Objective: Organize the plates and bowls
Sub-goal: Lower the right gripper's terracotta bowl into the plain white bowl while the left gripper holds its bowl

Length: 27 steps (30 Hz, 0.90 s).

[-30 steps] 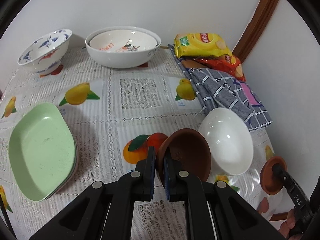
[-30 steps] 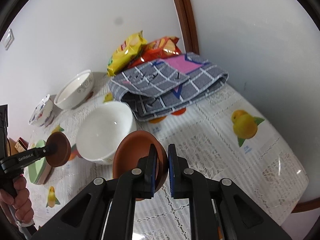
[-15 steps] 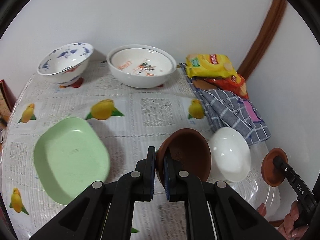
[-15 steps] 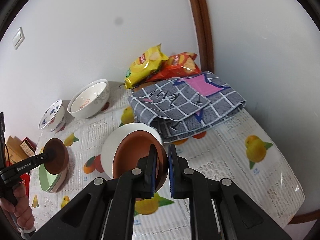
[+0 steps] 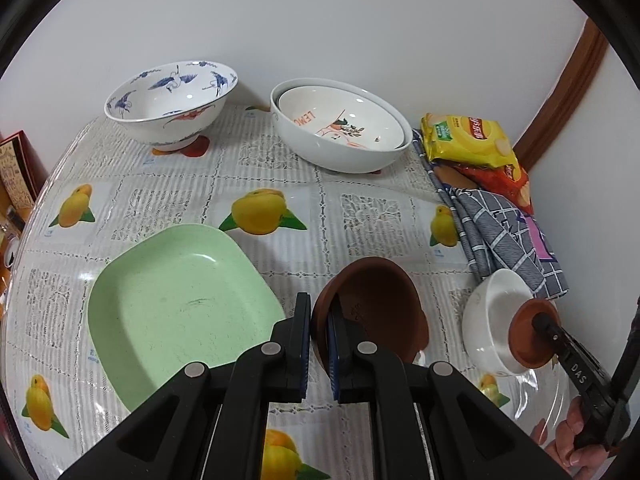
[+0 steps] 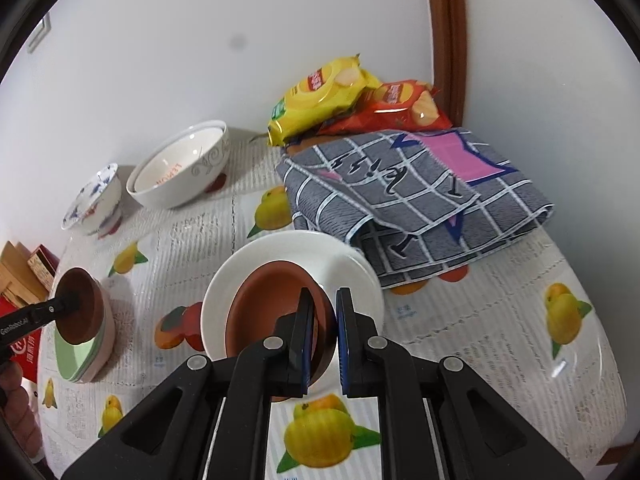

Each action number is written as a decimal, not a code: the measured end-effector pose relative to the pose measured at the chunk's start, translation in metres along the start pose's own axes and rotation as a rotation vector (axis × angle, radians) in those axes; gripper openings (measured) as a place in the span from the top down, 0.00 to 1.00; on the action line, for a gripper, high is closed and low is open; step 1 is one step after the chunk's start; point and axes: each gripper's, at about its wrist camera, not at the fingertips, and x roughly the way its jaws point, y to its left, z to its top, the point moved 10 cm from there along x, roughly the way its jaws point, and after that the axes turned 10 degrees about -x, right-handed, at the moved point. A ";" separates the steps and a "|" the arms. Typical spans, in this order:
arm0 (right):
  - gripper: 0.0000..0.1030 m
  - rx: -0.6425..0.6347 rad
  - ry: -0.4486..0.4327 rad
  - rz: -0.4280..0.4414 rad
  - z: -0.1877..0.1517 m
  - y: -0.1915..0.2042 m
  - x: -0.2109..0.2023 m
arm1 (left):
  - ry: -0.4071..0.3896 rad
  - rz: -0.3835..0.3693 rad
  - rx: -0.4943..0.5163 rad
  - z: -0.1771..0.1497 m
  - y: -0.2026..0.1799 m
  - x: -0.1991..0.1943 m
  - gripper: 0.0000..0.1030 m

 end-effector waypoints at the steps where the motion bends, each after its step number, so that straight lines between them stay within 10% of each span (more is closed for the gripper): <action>1: 0.90 -0.004 0.007 -0.003 -0.001 0.001 0.004 | 0.002 -0.001 -0.003 0.000 0.001 0.002 0.92; 27: 0.90 -0.070 0.091 -0.053 -0.003 0.003 0.054 | 0.034 -0.037 -0.005 0.005 -0.012 0.026 0.92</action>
